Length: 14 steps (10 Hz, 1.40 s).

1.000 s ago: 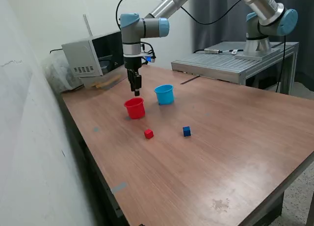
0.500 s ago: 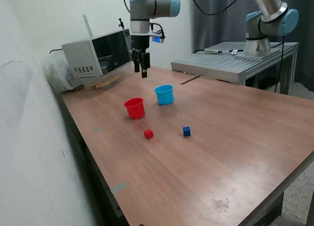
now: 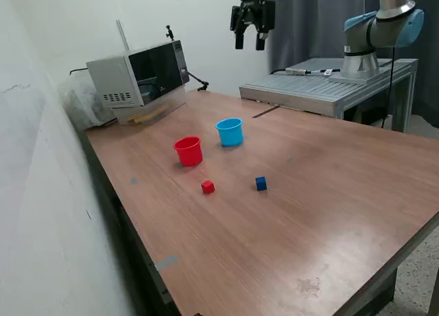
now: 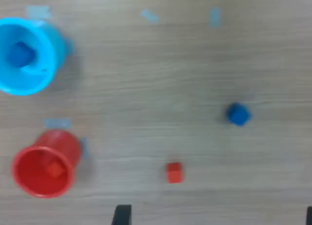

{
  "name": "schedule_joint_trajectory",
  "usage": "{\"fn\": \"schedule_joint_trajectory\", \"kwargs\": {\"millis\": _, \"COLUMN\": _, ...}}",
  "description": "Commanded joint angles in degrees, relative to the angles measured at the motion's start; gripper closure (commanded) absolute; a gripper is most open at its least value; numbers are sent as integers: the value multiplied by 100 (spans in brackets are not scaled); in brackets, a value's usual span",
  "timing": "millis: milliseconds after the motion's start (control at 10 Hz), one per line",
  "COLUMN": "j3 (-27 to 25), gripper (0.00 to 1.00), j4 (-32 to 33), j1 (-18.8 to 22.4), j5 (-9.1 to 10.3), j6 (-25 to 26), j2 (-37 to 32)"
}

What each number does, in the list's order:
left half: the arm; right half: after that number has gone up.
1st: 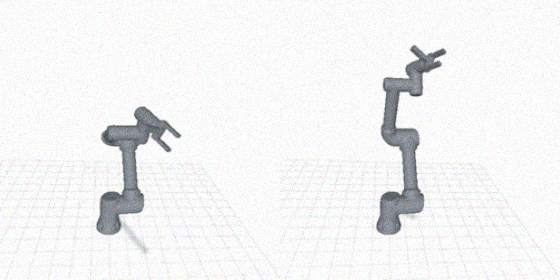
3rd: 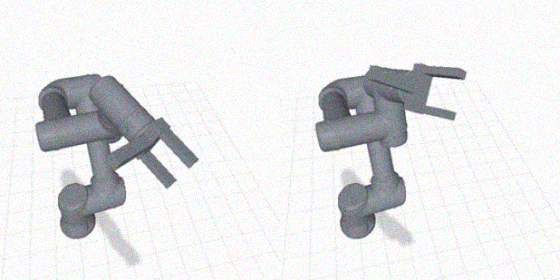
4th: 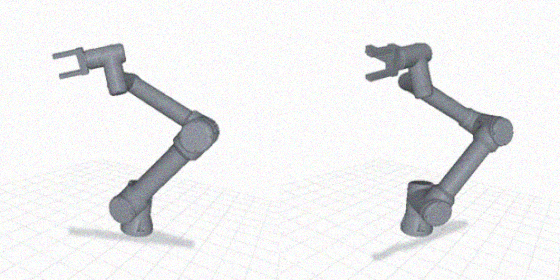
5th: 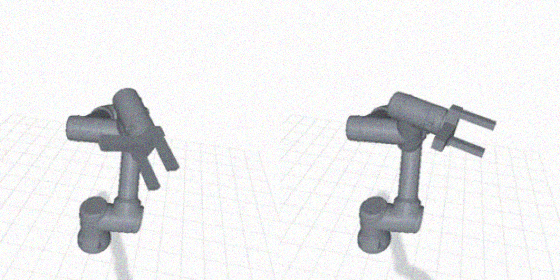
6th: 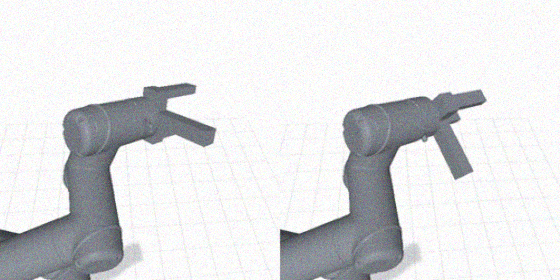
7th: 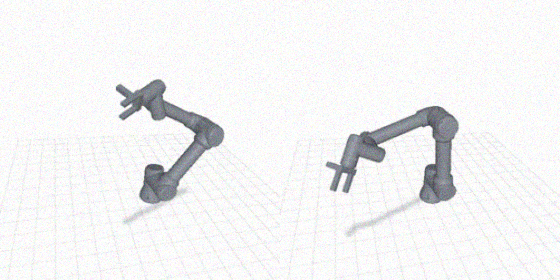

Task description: Place red objects in the red bin, and blue objects in the blue bin.

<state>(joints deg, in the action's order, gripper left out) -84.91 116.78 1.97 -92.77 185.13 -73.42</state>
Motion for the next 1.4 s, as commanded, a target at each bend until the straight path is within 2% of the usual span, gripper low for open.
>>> {"fn": "schedule_joint_trajectory", "kwargs": {"millis": 0, "j3": -35, "gripper": 0, "j4": 2, "j1": 418, "j5": 22, "j6": 286, "j2": -77}}
{"fn": "schedule_joint_trajectory", "kwargs": {"millis": 300, "j3": 1017, "gripper": 0, "j4": 257, "j1": 358, "j5": 31, "j6": 287, "j2": 1281}}
{"fn": "schedule_joint_trajectory", "kwargs": {"millis": 600, "j3": 1564, "gripper": 0, "j4": 810, "j1": 235, "j5": 31, "j6": 147, "j2": 2434}}
{"fn": "schedule_joint_trajectory", "kwargs": {"millis": 800, "j3": 1889, "gripper": 0, "j4": 934, "j1": 164, "j5": 31, "j6": -213, "j2": 3120}}
{"fn": "schedule_joint_trajectory", "kwargs": {"millis": 1000, "j3": 2170, "gripper": 0, "j4": 1136, "j1": 59, "j5": 31, "j6": -416, "j2": 3587}}
{"fn": "schedule_joint_trajectory", "kwargs": {"millis": 1300, "j3": 2391, "gripper": 0, "j4": 1215, "j1": -99, "j5": 31, "j6": -592, "j2": 3843}}
